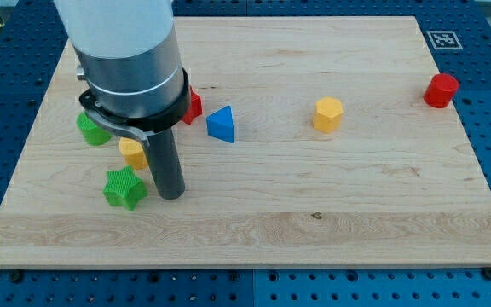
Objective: Push the green star closer to the green circle
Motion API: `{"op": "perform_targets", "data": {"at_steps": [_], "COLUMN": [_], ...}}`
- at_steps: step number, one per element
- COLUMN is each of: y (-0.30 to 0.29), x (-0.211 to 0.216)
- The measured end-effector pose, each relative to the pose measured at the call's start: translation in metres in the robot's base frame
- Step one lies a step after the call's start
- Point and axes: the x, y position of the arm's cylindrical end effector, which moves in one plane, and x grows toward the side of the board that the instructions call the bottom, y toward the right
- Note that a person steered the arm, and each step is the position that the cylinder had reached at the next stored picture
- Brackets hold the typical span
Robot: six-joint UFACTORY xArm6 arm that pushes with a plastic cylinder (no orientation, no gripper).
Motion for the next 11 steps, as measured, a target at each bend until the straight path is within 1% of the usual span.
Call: {"op": "perform_targets", "data": {"at_steps": [3,4,5,6,7,8,11], "y": [-0.052,-0.053,-0.046,-0.058,-0.076,-0.087,-0.089], "x": [0.002,0.005,0.034,0.049,0.049,0.040,-0.041]}}
